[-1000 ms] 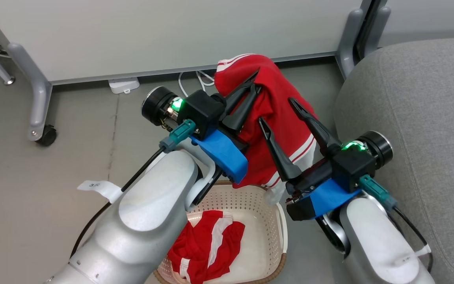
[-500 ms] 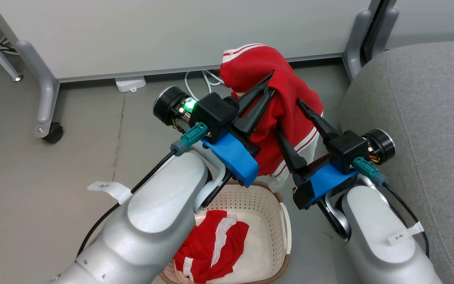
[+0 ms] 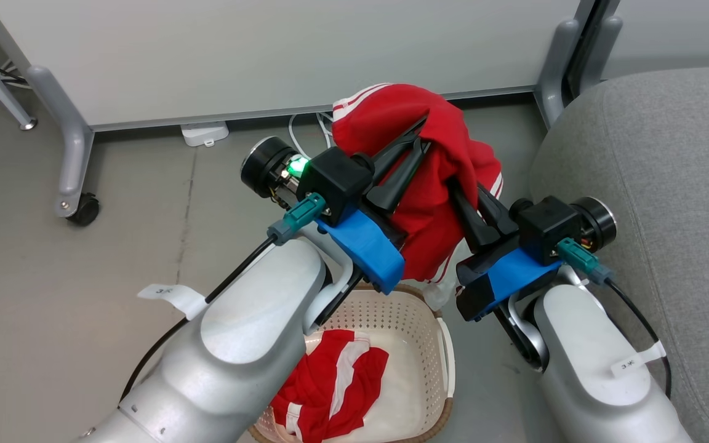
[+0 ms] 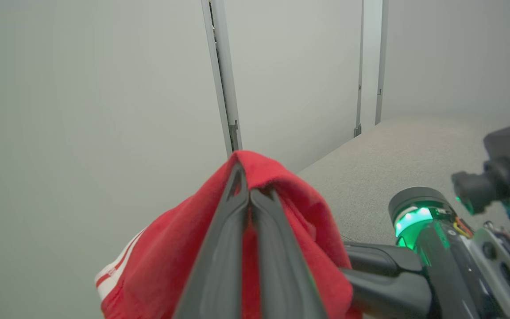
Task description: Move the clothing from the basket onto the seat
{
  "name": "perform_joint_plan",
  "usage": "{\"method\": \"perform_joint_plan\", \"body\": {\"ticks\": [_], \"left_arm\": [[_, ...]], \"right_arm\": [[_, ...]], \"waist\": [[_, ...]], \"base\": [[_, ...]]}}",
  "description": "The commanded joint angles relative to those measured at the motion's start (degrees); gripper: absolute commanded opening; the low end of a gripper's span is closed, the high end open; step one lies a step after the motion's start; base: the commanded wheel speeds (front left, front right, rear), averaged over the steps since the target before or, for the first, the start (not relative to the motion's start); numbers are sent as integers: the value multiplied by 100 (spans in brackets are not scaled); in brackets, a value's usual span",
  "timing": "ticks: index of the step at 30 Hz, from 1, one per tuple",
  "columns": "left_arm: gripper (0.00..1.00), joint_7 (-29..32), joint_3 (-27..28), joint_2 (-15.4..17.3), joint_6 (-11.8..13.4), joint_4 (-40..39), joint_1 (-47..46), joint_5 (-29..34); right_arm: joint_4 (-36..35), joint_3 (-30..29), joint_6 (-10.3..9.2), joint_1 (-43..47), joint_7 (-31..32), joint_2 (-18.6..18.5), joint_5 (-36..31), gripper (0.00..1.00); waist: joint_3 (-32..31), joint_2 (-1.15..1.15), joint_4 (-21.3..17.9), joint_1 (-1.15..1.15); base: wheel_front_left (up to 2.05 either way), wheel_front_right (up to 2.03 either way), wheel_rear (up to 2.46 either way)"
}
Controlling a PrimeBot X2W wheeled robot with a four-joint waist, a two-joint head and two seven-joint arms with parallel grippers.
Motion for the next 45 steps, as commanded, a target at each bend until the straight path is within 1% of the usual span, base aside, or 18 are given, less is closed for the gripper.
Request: {"method": "perform_joint_plan", "body": {"ticks": [1,7,8,9,20,29,35,45], "left_arm": [[0,-21,-19,24,42,16,-16,-14],[0,-40,-39,39,70,48,61,-37],[31,-31,-35,36,81,60,79,-56],[100,-4,-30,29,83,69,103,-84],[100,-44,-99,82,133,51,145,-73],[100,-81,-67,301,253,-137,328,-48],[100,-91,-110,374,312,-274,456,-48],[100,-30,-252,428,344,-373,482,-4]], "right_arm": [[-55,8,3,44,-20,-2,53,0],[-139,-17,3,93,-20,-1,157,0],[-149,-29,3,102,-20,-1,184,0],[-150,-35,3,108,-20,-1,200,0],[-265,-216,3,80,-20,-1,211,0],[-434,-742,3,153,-20,-2,81,0],[-613,-1050,3,254,-21,-2,117,0],[-950,-1263,3,396,-21,-2,132,0]], "waist": [[-2,0,-7,0],[-15,0,-26,0],[-18,0,-27,0],[-21,0,-28,0],[40,0,-6,0],[121,0,-98,0],[208,0,-337,0],[389,0,-1057,0]], "base": [[0,0,0],[0,0,0],[0,0,0],[0,0,0],[0,0,0],[0,0,0],[0,0,0],[0,0,0]]}}
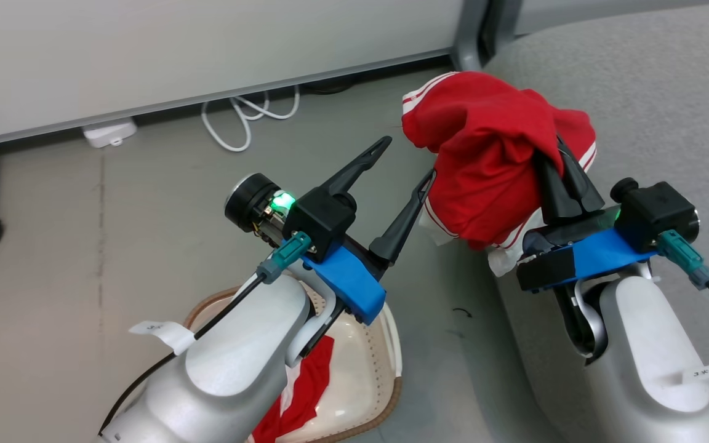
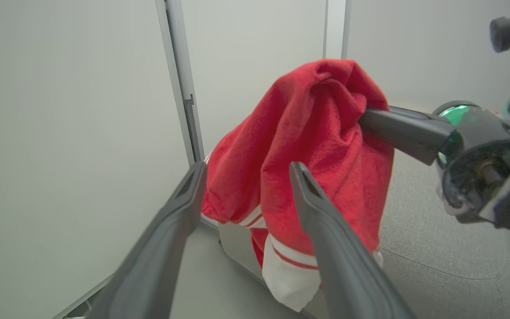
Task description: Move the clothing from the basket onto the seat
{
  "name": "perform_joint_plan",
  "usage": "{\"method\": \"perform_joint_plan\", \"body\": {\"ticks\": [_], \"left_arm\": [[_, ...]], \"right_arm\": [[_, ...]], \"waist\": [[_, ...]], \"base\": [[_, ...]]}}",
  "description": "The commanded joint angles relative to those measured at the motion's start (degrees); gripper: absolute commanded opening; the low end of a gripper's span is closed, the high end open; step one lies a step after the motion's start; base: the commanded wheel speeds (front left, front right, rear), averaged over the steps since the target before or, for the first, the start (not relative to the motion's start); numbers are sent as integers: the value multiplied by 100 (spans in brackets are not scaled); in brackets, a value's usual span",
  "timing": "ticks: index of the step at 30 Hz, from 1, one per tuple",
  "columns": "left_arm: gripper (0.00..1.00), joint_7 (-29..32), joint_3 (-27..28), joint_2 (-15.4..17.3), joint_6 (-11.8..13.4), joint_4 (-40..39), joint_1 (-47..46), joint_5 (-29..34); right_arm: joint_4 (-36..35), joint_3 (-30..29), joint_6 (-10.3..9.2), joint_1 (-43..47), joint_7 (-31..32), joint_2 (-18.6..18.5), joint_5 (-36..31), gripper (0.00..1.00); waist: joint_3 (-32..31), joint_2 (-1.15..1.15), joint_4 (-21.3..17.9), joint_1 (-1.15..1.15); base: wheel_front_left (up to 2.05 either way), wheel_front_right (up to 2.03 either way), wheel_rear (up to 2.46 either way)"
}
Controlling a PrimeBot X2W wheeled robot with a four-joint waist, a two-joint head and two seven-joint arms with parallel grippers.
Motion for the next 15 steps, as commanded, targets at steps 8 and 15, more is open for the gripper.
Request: {"method": "perform_joint_plan", "body": {"ticks": [8,15], "left_arm": [[100,24,-150,-25,-11,9,37,29],[100,10,-248,-78,-46,75,-7,27]], "right_arm": [[-350,-219,3,281,-22,-4,-131,0],[-592,-431,3,520,-22,-13,-228,0]], "waist": [[125,0,-644,0],[150,0,-978,0]], "base": [[0,0,0],[0,0,0]]}}
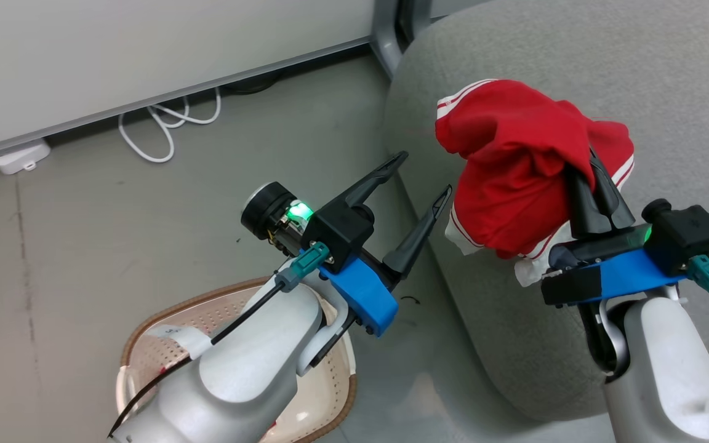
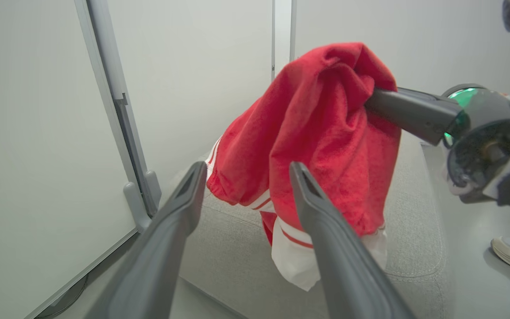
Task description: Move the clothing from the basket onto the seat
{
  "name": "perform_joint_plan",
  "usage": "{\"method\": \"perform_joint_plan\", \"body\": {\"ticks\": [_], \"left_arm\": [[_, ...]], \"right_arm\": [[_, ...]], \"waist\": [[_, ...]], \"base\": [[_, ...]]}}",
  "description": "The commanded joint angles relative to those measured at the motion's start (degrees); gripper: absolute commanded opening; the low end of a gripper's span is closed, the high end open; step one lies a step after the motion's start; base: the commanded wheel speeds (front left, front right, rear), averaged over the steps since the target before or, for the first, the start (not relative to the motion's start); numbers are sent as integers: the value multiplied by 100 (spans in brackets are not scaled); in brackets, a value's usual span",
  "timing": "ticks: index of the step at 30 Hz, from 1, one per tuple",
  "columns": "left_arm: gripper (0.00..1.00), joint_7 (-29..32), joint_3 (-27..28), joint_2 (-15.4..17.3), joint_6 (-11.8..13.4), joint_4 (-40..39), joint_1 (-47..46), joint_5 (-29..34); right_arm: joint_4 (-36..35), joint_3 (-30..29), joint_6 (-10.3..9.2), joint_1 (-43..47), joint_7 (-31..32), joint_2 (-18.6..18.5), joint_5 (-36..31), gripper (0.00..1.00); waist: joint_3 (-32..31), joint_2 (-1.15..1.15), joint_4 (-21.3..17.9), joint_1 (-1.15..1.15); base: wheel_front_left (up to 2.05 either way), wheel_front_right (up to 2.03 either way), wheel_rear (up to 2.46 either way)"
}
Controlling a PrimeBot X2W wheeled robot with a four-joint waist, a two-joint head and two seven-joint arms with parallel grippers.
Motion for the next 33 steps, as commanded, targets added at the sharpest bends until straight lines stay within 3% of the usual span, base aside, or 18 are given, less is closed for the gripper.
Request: {"method": "perform_joint_plan", "body": {"ticks": [1,9,20,33], "left_arm": [[100,-26,-16,0,-26,36,-34,12],[100,-41,-136,-73,-56,156,-106,18],[100,-79,-208,-137,-76,255,-132,-3],[100,-7,-234,-48,65,152,-520,195]], "right_arm": [[-84,-44,3,91,-22,-18,-31,0],[-226,-351,3,364,-22,-36,5,0],[-361,-521,3,556,-22,-38,13,0],[-649,-1072,3,-878,-22,-599,296,0]], "waist": [[23,0,-159,0],[58,0,-475,0],[59,0,-545,0],[861,0,-335,0]], "base": [[0,0,0],[0,0,0],[0,0,0],[0,0,0]]}}
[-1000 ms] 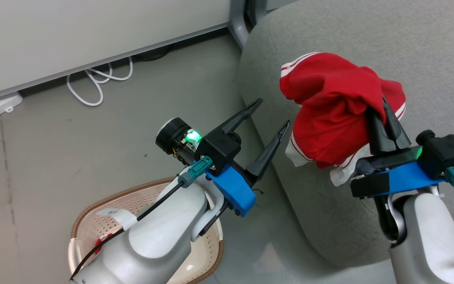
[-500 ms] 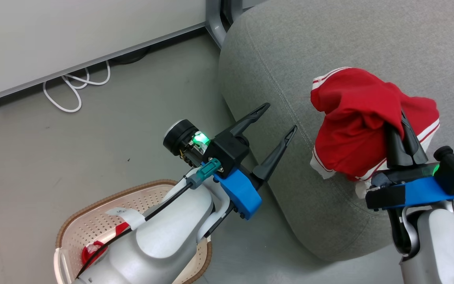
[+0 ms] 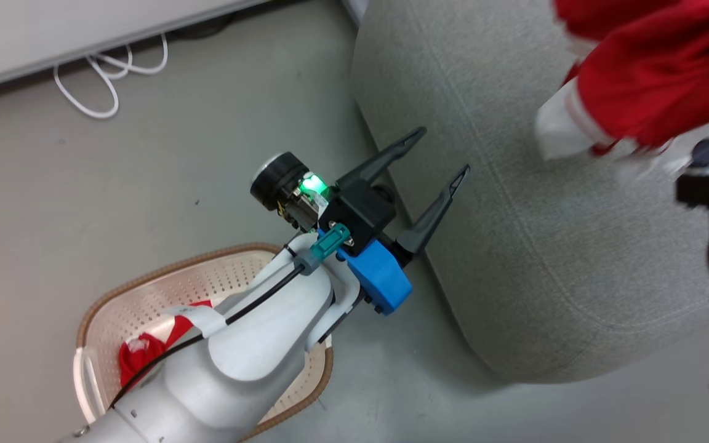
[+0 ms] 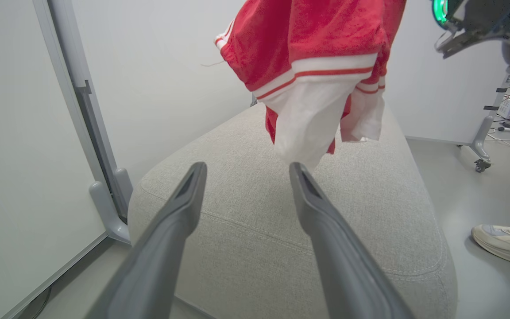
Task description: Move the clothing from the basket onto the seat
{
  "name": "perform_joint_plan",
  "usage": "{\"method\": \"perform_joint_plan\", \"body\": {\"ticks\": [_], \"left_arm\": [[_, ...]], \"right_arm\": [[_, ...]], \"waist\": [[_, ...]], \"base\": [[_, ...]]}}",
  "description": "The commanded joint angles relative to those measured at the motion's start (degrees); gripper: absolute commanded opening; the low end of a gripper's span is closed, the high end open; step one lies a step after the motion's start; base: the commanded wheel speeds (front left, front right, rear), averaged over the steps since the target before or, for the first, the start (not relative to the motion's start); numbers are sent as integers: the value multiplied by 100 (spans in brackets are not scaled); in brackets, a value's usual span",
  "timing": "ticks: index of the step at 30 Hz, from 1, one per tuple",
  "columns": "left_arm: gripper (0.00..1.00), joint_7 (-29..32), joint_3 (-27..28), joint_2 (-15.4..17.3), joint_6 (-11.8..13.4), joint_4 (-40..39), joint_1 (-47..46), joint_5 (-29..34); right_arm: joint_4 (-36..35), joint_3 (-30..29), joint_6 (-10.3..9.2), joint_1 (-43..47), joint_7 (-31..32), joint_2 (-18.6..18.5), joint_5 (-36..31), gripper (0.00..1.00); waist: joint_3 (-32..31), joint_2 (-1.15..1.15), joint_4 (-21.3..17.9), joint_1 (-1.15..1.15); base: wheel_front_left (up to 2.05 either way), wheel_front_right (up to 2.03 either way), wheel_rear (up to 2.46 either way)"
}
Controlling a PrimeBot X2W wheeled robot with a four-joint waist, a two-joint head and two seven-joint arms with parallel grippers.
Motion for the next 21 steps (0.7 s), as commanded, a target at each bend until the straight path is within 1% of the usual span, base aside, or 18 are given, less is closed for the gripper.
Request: {"method": "perform_joint_plan", "body": {"ticks": [1,5,10,18,21], "left_arm": [[100,19,-7,55,38,-25,-131,58],[100,114,-36,114,61,-124,-381,162],[100,237,-66,155,86,-254,-666,292],[100,348,-123,123,117,-411,-1042,432],[100,352,-127,166,136,-434,-1113,459]], "right_arm": [[-49,-91,3,-252,-22,-87,48,0],[10,-427,3,-863,-22,-424,35,0],[276,-824,3,-1611,-22,-780,129,0],[1172,-1154,3,-2492,-22,-1465,159,0],[1641,-1269,3,-2628,-22,-1586,206,0]], "waist": [[296,0,90,0],[728,0,191,0],[1267,0,322,0],[1980,0,579,0],[2163,0,642,0]], "base": [[0,0,0],[0,0,0],[0,0,0],[0,0,0],[0,0,0]]}}
